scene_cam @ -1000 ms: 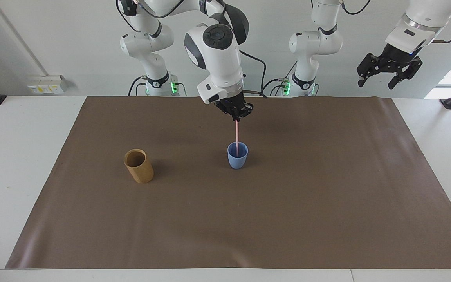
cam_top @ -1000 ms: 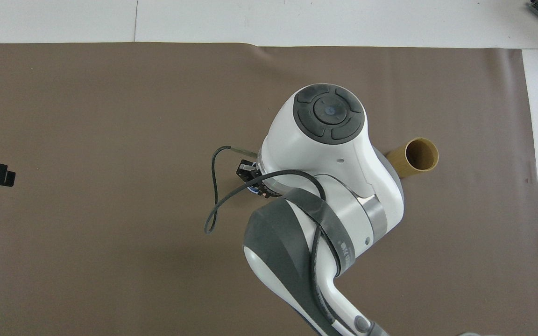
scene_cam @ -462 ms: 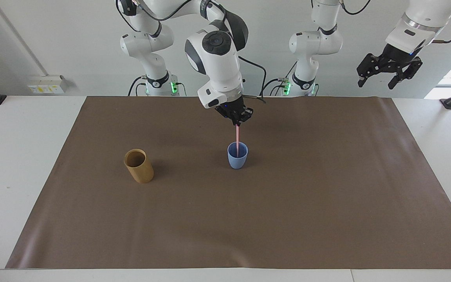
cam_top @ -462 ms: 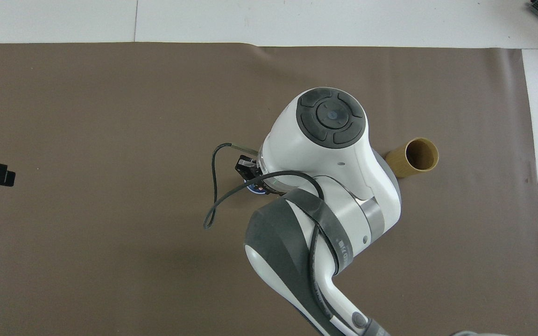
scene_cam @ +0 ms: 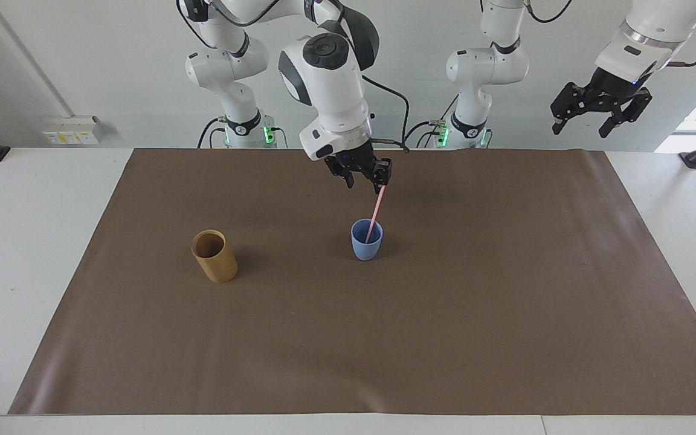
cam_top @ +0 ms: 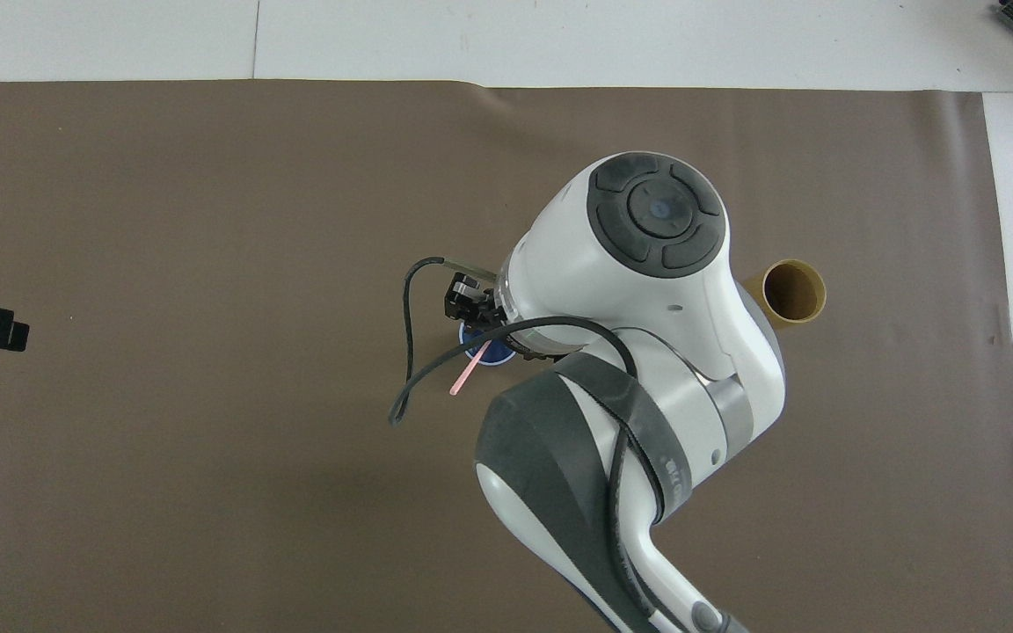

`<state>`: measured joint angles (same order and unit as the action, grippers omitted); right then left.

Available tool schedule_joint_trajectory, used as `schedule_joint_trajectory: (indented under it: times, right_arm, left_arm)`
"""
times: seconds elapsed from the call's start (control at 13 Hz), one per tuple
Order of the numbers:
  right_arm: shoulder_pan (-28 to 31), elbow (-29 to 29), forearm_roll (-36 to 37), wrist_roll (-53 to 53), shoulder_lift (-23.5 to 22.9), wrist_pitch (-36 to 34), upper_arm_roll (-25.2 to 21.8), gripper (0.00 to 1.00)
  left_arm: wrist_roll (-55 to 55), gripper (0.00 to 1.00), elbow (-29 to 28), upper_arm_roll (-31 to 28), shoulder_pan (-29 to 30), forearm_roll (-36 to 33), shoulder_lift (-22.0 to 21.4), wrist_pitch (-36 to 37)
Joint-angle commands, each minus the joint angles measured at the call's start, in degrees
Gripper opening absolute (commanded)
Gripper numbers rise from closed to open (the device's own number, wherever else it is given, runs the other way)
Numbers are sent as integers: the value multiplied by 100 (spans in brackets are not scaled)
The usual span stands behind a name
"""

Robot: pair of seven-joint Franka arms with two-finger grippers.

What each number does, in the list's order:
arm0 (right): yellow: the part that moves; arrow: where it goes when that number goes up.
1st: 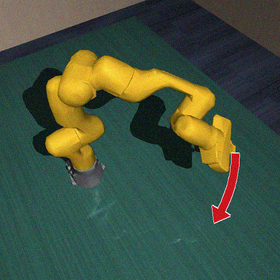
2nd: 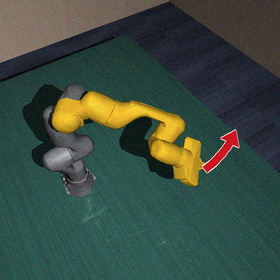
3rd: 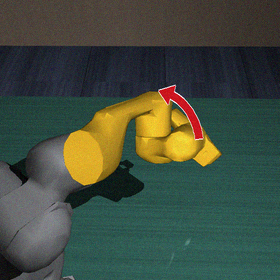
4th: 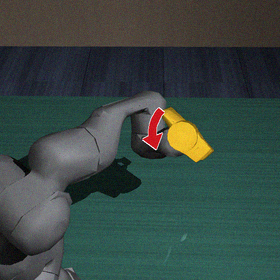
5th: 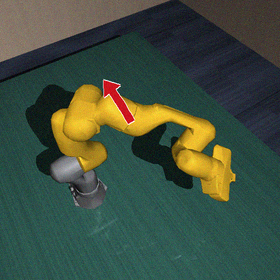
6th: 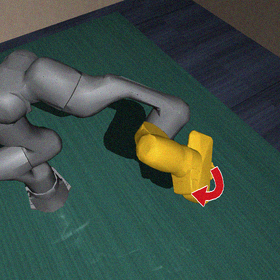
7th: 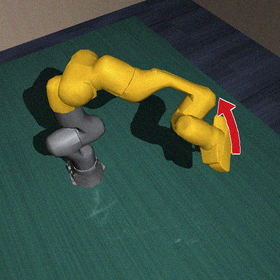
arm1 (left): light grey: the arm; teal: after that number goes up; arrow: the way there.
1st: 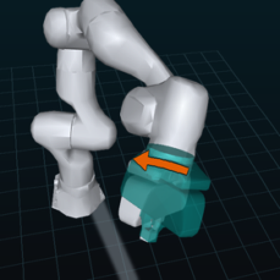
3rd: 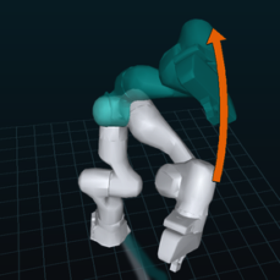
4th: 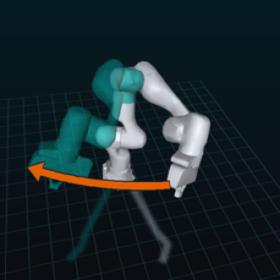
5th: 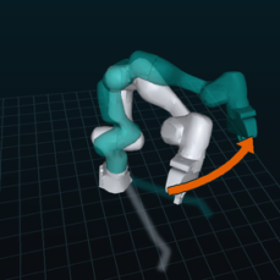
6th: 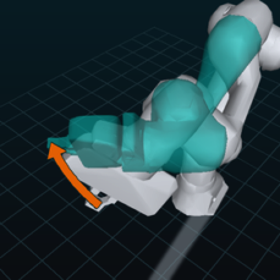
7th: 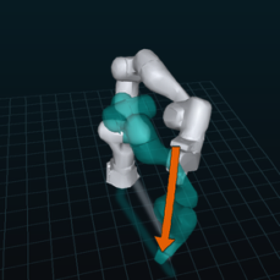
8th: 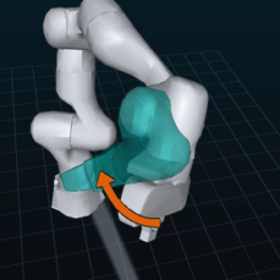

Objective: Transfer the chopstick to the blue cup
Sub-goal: 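Lower the chopstick into the blue cup and open the right gripper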

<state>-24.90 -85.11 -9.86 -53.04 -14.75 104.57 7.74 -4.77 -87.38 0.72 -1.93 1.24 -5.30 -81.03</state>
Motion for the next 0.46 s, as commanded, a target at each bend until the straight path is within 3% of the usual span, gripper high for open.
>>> schedule_joint_trajectory:
  times: [0.0, 0.38]
  right_arm:
    - [257, -84, 167, 600, 348, 2, 8, 100]
    - [1153, -575, 730, 2181, 1078, -51, 8, 100]
  left_arm:
    - [-7, 100, -51, -2, 9, -28, -59, 69]
    - [-7, 100, -51, -2, 18, -28, -59, 69]
